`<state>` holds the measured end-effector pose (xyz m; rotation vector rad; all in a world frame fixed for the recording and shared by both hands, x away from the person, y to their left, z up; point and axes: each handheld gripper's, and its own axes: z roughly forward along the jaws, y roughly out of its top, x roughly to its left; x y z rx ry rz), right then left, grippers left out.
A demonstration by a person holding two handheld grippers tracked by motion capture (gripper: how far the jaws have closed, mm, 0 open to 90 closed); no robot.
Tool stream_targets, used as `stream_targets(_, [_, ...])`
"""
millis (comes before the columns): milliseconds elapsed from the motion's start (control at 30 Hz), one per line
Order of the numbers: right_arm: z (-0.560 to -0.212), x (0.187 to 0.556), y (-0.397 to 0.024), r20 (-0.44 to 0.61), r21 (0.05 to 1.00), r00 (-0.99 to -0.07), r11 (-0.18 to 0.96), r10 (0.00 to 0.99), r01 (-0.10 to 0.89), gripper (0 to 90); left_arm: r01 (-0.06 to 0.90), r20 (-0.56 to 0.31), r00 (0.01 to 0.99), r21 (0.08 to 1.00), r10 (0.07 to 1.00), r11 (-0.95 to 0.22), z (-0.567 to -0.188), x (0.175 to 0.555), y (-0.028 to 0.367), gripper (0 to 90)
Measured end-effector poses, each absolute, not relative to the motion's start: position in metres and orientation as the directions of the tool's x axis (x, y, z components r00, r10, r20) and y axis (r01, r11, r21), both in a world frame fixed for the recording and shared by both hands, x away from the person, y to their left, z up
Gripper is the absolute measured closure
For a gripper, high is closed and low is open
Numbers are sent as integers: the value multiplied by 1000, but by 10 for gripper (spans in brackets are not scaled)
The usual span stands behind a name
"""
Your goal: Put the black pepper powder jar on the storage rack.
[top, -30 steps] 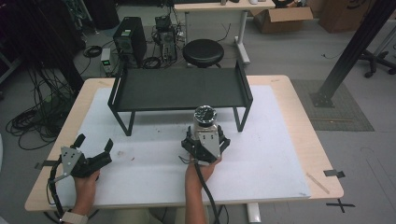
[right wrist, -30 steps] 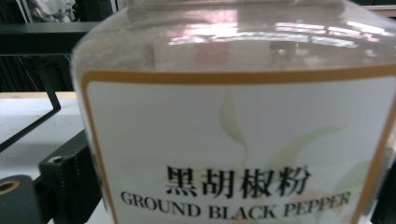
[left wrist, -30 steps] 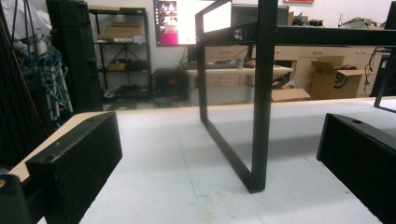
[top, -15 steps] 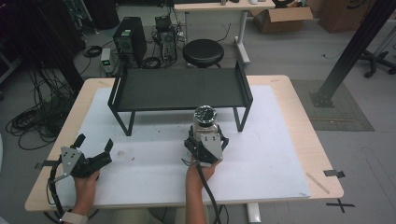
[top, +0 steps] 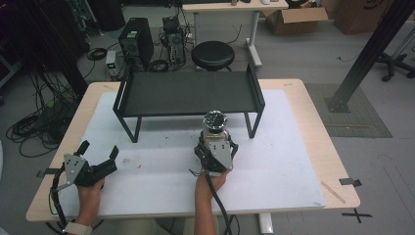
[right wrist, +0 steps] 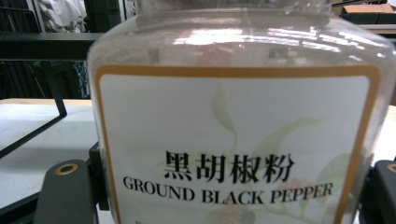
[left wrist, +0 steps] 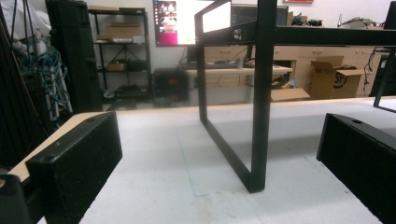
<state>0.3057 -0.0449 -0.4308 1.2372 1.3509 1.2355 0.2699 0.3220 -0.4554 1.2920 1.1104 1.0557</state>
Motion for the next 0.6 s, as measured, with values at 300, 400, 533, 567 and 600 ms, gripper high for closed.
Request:
stream_targets(300, [-428,306,-46,19,993,-92,-8,996,119,240,29,-22,170,999,985,18,-455,270,322,5])
stream_targets(400, [-427,306,-48,15,992,-103,-2,995,124,243,29,-21,170,999,985,16,-455,270,322,5])
stream_targets(533, [-423,304,-48,-7,992,-123,23,992,128,247,30,-20,170,999,985,15,-455,270,322,5])
stream_targets(567, [-422,304,-49,-8,991,-130,25,991,130,247,29,-20,170,999,985,15,-455,270,322,5])
stream_targets(600, [-422,304,-49,-6,991,-139,24,990,135,248,30,-20,170,999,985,15,-455,270,322,5])
